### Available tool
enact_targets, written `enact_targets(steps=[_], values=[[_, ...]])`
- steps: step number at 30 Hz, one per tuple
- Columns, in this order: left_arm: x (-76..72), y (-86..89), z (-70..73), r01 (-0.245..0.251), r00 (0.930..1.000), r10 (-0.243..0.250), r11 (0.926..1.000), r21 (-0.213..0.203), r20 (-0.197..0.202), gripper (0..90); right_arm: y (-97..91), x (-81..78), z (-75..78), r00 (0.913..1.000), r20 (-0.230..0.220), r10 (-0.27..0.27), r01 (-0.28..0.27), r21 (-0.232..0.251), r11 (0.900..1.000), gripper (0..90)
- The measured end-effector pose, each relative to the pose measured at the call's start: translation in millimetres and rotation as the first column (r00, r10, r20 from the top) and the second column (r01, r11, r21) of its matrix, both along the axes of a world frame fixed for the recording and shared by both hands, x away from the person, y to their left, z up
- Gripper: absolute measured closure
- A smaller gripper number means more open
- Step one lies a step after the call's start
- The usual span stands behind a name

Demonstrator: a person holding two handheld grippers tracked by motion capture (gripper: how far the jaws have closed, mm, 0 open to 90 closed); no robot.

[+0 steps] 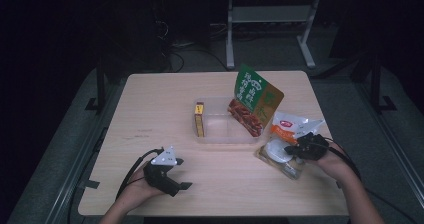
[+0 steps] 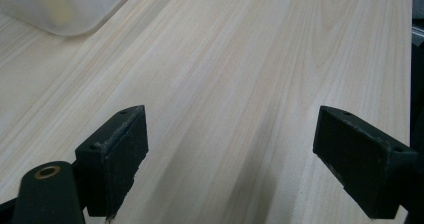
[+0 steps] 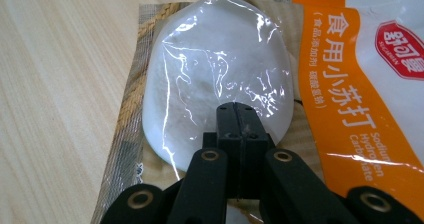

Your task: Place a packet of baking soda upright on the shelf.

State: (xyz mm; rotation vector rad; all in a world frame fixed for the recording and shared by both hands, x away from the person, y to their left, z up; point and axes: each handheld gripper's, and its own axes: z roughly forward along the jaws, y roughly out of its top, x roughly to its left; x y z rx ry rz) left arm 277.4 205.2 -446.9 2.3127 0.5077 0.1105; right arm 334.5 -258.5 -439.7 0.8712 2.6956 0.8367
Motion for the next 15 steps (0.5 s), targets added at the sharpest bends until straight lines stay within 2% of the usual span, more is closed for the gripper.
enact_targets(steps=[4, 9, 12, 13, 15], values=[[-1.0, -0.6, 0.4, 0.004, 1.0, -0.004, 1.0, 0.004, 0.004, 13.9, 9.4, -5.8, -0.3, 0.9983, -0.034, 0.047, -0.046, 0.028, 0.9986, 90.0], [-1.0, 0.2, 1.0, 0.002, 1.0, -0.002, 1.0, -0.001, 0.007, 13.9, 25.4, -19.9, -1.1, 0.9919, -0.054, 0.115, -0.112, 0.059, 0.992, 90.0], [-1.4, -0.2, 0.8, 0.004, 1.0, -0.004, 1.0, 0.0, 0.004, 13.9, 39.4, -26.6, -2.6, 0.985, -0.047, 0.166, -0.163, 0.072, 0.9841, 90.0], [-1.4, -0.3, 0.8, 0.005, 1.0, -0.005, 1.0, 0.0, 0.004, 13.9, 39.4, -26.6, -2.6, 0.985, -0.047, 0.166, -0.163, 0.072, 0.9841, 90.0], [-1.7, -0.5, 0.8, 0.007, 1.0, -0.007, 1.0, 0.001, 0.004, 13.9, 52.0, -30.3, -1.5, 0.9801, -0.029, 0.196, -0.195, 0.053, 0.9795, 89.9]])
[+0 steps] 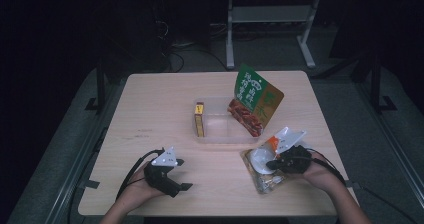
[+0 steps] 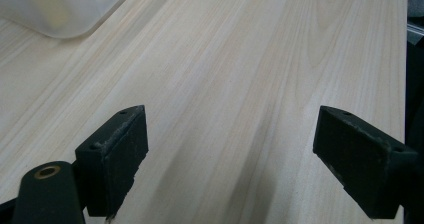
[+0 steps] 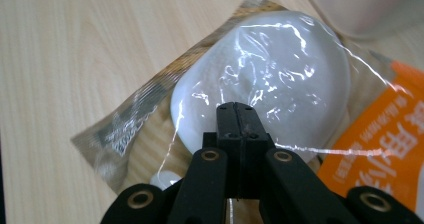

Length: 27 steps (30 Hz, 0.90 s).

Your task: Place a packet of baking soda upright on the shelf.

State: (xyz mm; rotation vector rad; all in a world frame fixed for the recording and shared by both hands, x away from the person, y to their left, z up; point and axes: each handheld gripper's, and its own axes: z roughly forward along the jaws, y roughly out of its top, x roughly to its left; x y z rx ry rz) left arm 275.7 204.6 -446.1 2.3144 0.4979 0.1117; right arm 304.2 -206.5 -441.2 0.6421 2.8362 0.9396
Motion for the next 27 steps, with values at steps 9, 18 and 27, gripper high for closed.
enact_targets(steps=[9, 18, 27], values=[[-0.5, 0.5, 0.3, 0.0, 1.0, 0.0, 1.0, -0.007, 0.0, 13.9, 16.2, 5.7, 1.8, 0.9994, 0.03, 0.018, -0.017, -0.037, 0.9992, 90.0], [-0.9, -1.2, 1.3, 0.01, 0.9999, -0.01, 0.9999, -0.001, 0.003, 13.9, 40.9, -2.6, 0.5, 0.9949, 0.028, 0.097, -0.096, -0.023, 0.9951, 90.0], [-1.7, 1.0, 3.3, 0.004, 1.0, -0.004, 0.9999, -0.014, 0.005, 13.9, 98.4, -15.4, 0.2, 0.9831, 0.051, 0.176, -0.175, -0.022, 0.9843, 89.9]])
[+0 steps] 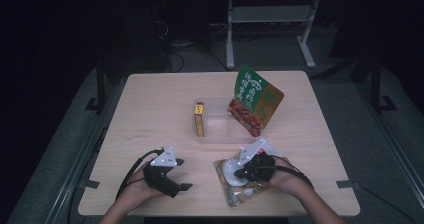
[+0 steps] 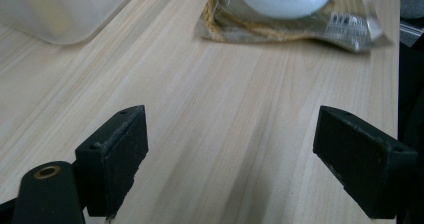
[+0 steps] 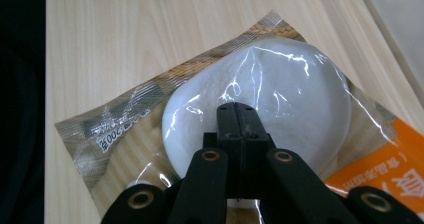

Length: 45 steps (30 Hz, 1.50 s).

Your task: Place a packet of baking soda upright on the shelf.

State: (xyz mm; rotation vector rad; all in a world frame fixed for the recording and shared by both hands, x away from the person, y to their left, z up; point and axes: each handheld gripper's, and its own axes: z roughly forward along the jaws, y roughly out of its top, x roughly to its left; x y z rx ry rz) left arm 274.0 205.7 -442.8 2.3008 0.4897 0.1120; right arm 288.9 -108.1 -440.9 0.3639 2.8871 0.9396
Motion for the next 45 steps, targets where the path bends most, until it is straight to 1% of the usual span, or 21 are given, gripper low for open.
enact_targets(steps=[5, 8, 11, 13, 15, 18, 20, 21, 22, 23, 26, 27, 29, 31, 33, 37, 38, 39, 41, 43, 45], values=[[-1.3, -0.1, 0.6, 0.0, 1.0, 0.0, 1.0, -0.009, -0.001, 13.9, 18.2, -6.2, 1.0, 0.9995, 0.005, 0.03, -0.03, -0.011, 0.9995, 89.9], [-0.6, -0.1, 0.7, 0.009, 1.0, -0.009, 1.0, 0.002, 0.002, 13.9, 27.3, -9.9, 1.0, 0.9987, 0.01, 0.049, -0.049, -0.01, 0.9987, 89.9], [-1.3, -1.3, 0.1, 0.004, 1.0, -0.004, 0.9999, -0.009, -0.006, 13.9, 35.5, -12.8, 1.1, 0.9969, 0.016, 0.077, -0.077, -0.012, 0.9969, 89.9], [-1.5, -1.7, 0.2, 0.005, 1.0, -0.005, 0.9999, -0.009, -0.004, 13.9, 43.3, -16.2, 0.9, 0.9963, -0.001, 0.085, -0.085, -0.004, 0.9963, 89.9], [-1.9, -1.9, 0.8, 0.005, 1.0, -0.005, 0.9999, -0.011, -0.006, 13.9, 53.4, -18.5, 0.0, 0.9945, 0.0, 0.104, -0.104, 0.008, 0.9945, 89.9], [-1.9, -1.0, 1.4, 0.008, 0.9999, -0.008, 0.9997, -0.025, -0.007, 13.9, 63.2, -20.0, -0.1, 0.9926, 0.014, 0.121, -0.121, 0.009, 0.9926, 89.9], [-1.5, 0.0, 2.3, 0.01, 0.9999, -0.01, 0.9995, -0.031, -0.003, 13.9, 66.5, -22.0, 0.7, 0.9936, 0.013, 0.112, -0.112, 0.009, 0.9936, 89.8], [-2.2, 0.1, 2.6, 0.006, 1.0, -0.006, 0.9992, -0.039, -0.008, 13.9, 65.7, -21.8, 1.2, 0.9925, 0.034, 0.118, -0.118, 0.011, 0.9929, 89.7], [-2.2, 0.5, 3.1, 0.005, 0.9999, -0.005, 0.9986, -0.052, -0.009, 13.8, 64.0, -22.1, 2.0, 0.9931, 0.036, 0.112, -0.112, 0.01, 0.9937, 89.4], [-2.2, 0.7, 3.5, 0.005, 0.9999, -0.006, 0.9986, -0.053, -0.008, 13.9, 58.4, -21.9, 4.7, 0.9947, 0.042, 0.093, -0.095, 0.026, 0.9952, 85.8], [-1.5, -1.7, 4.0, 0.007, 0.9999, -0.008, 0.9979, -0.065, -0.008, 13.9, 43.9, -18.2, 11.9, 0.9959, 0.06, 0.067, -0.071, 0.062, 0.9955, 82.9], [-1.0, -3.2, 4.0, 0.015, 0.9998, -0.015, 0.9979, -0.063, -0.008, 13.9, 35.4, -16.7, 15.5, 0.9966, 0.068, 0.048, -0.053, 0.078, 0.9955, 80.6], [-0.4, -7.0, 4.2, 0.021, 0.9997, -0.021, 0.9977, -0.064, -0.007, 13.9, 21.1, -16.5, 20.4, 0.9984, 0.054, -0.016, 0.01, 0.101, 0.9948, 76.7], [0.7, -12.4, 4.4, 0.026, 0.9996, -0.027, 0.9969, -0.074, -0.013, 13.9, 7.7, -15.6, 23.2, 0.997, 0.052, -0.058, 0.052, 0.113, 0.9923, 72.3], [3.6, -19.9, 4.7, 0.039, 0.9992, -0.04, 0.9967, -0.071, -0.009, 14.1, -9.9, -14.7, 26.8, 0.9932, 0.049, -0.105, 0.098, 0.134, 0.9861, 68.5], [12.6, -34.2, 2.5, 0.061, 0.9977, -0.063, 0.9951, -0.078, -0.025, 16.3, -38.0, -15.2, 32.5, 0.9783, 0.031, -0.205, 0.197, 0.172, 0.9653, 61.5], [15.3, -38.5, 1.2, 0.069, 0.9967, -0.072, 0.9947, -0.076, -0.038, 18.9, -42.8, -15.1, 32.7, 0.9759, 0.036, -0.215, 0.206, 0.175, 0.9627, 59.5], [17.4, -42.1, -0.1, 0.071, 0.996, -0.075, 0.9946, -0.076, -0.048, 20.4, -49.3, -16.7, 33.4, 0.9694, 0.017, -0.245, 0.238, 0.186, 0.9535, 58.2], [22.1, -46.9, -2.2, 0.088, 0.9935, -0.093, 0.9938, -0.067, -0.066, 24.2, -59.1, -18.1, 33.0, 0.9628, 0.024, -0.269, 0.26, 0.189, 0.947, 55.9], [27.1, -54.2, -6.5, 0.093, 0.9896, -0.1, 0.9932, -0.069, -0.103, 28.6, -66.0, -19.0, 32.3, 0.9583, 0.022, -0.285, 0.276, 0.193, 0.9417, 54.7], [31.5, -60.1, -10.3, 0.108, 0.985, -0.114, 0.9927, -0.055, -0.13, 32.6, -70.8, -18.9, 31.6, 0.9539, 0.027, -0.299, 0.289, 0.189, 0.9385, 54.2]])
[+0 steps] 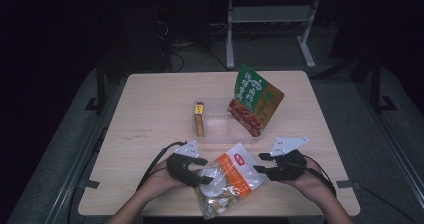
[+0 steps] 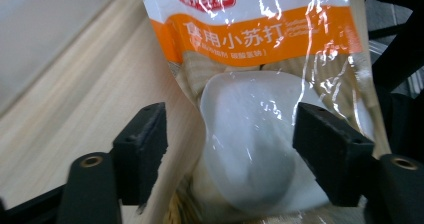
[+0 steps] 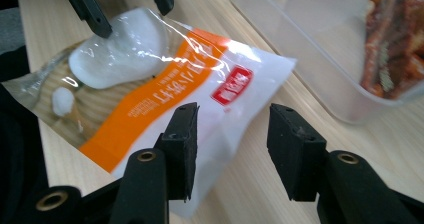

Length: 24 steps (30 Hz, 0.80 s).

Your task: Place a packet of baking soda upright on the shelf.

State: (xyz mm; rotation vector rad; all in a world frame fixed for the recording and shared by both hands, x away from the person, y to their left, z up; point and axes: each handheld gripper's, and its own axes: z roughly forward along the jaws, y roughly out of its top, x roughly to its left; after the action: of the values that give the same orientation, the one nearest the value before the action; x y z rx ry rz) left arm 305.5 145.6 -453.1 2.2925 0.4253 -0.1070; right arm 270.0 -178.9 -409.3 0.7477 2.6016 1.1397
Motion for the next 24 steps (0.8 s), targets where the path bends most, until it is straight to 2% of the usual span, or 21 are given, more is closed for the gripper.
enact_targets(steps=[2, 3, 6, 7, 9, 10, 12, 14, 17, 18, 20, 21, 23, 24], values=[[4.9, -8.2, -4.9, 0.026, 0.9993, -0.025, 0.9996, 0.013, -0.028, 36.5, -1.4, 1.6, 0.6, 1.0, 0.003, -0.005, 0.005, 0.006, 1.0, 53.8], [6.6, -10.5, -6.0, 0.03, 0.9985, -0.03, 0.9995, 0.003, -0.046, 38.6, -1.5, 2.2, 0.9, 1.0, 0.005, -0.004, 0.004, 0.009, 1.0, 53.8], [9.7, -16.6, -6.9, 0.043, 0.9955, -0.044, 0.9989, -0.02, -0.084, 60.3, -1.7, 2.2, 0.2, 1.0, 0.004, -0.003, 0.003, 0.006, 1.0, 53.5], [10.4, -15.7, -6.2, 0.045, 0.9959, -0.046, 0.9988, -0.02, -0.077, 68.5, -2.2, 2.1, 0.3, 1.0, 0.006, -0.003, 0.003, 0.007, 1.0, 53.3], [10.7, -12.6, -4.5, 0.037, 0.9935, -0.042, 0.9979, -0.052, -0.106, 81.0, -3.2, 2.1, 1.4, 1.0, 0.007, -0.007, 0.007, 0.016, 0.9999, 52.2], [10.4, -10.9, -2.9, 0.037, 0.9936, -0.043, 0.9976, -0.058, -0.104, 86.0, -4.2, 2.6, 2.7, 0.9998, 0.013, -0.012, 0.012, 0.026, 0.9996, 51.1], [7.1, -5.9, 3.3, 0.02, 0.9952, -0.028, 0.9964, -0.082, -0.094, 89.0, -5.9, 3.1, 5.2, 0.9998, 0.012, -0.018, 0.017, 0.051, 0.9986, 48.8], [1.6, 0.2, 12.7, -0.009, 0.9985, 0.003, 0.9944, -0.105, -0.054, 89.5, -7.7, 3.0, 7.4, 0.9997, 0.011, -0.024, 0.023, 0.076, 0.9969, 46.9], [-2.3, 17.4, 29.8, -0.049, 0.9988, 0.05, 0.9853, -0.164, 0.001, 89.6, -8.7, 2.3, 9.6, 0.9997, 0.015, -0.018, 0.016, 0.102, 0.9947, 45.9], [-4.0, 22.4, 34.6, -0.071, 0.997, 0.076, 0.9791, -0.19, 0.015, 89.7, -8.1, 2.2, 9.8, 0.9999, 0.011, -0.01, 0.009, 0.107, 0.9942, 45.9], [-5.3, 31.3, 43.4, -0.102, 0.9919, 0.116, 0.9697, -0.222, 0.052, 89.7, -6.4, 1.7, 10.0, 0.9999, 0.013, 0.005, -0.007, 0.116, 0.9932, 45.4], [-6.0, 36.9, 49.0, -0.126, 0.9867, 0.147, 0.9602, -0.25, 0.069, 89.7, -5.7, 2.0, 10.0, 0.9999, 0.013, 0.011, -0.013, 0.123, 0.9923, 44.9], [-6.2, 43.5, 57.0, -0.157, 0.978, 0.189, 0.9459, -0.284, 0.088, 89.7, -1.9, 2.0, 10.0, 0.9996, 0.008, 0.028, -0.029, 0.133, 0.9906, 44.7], [-5.9, 45.5, 59.5, -0.163, 0.9752, 0.199, 0.9429, -0.29, 0.098, 89.8, 0.2, 2.3, 9.7, 0.9994, 0.002, 0.035, -0.035, 0.138, 0.9899, 44.5]])
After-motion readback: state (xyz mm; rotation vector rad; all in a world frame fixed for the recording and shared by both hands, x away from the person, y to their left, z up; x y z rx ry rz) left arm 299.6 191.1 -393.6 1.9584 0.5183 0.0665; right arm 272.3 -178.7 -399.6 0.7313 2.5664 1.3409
